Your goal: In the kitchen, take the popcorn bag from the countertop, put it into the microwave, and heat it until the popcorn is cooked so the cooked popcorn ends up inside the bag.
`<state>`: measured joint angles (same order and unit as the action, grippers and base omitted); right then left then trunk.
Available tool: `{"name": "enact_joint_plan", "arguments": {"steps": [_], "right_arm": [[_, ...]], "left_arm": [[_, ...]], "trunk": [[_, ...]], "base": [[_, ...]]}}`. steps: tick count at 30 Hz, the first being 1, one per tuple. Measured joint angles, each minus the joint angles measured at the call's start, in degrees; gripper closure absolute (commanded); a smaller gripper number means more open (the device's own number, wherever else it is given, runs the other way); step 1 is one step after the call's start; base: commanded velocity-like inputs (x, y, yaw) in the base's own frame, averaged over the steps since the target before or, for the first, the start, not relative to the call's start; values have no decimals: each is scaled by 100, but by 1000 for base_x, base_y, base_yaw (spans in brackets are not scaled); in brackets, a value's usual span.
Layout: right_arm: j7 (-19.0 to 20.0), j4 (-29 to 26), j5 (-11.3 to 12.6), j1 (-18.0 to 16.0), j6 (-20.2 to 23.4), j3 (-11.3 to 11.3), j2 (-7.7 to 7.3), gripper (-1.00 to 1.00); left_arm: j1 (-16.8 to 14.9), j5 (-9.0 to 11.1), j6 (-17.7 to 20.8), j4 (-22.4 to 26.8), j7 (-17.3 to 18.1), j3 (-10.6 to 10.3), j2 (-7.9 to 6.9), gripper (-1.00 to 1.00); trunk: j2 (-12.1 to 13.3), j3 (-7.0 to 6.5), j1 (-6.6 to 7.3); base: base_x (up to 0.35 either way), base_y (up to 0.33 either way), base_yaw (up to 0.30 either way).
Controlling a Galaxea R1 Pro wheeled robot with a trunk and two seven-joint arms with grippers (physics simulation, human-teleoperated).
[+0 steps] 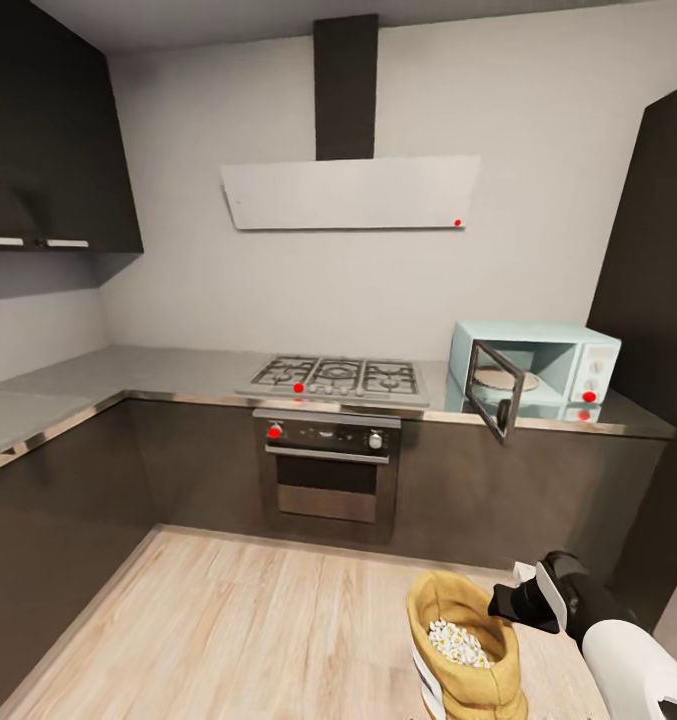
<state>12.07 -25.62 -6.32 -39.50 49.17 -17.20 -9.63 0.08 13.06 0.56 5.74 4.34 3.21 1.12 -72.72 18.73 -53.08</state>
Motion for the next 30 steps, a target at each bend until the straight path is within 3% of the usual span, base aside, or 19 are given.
{"name": "enact_joint_plan", "arguments": {"steps": [30], "right_arm": [[0,0,5,0,-15,-26,-9,100]], "left_arm": [[0,-6,1,0,0,0,-7,-100]], "trunk": [[0,-74,0]], "base": [[0,0,-252]]}}
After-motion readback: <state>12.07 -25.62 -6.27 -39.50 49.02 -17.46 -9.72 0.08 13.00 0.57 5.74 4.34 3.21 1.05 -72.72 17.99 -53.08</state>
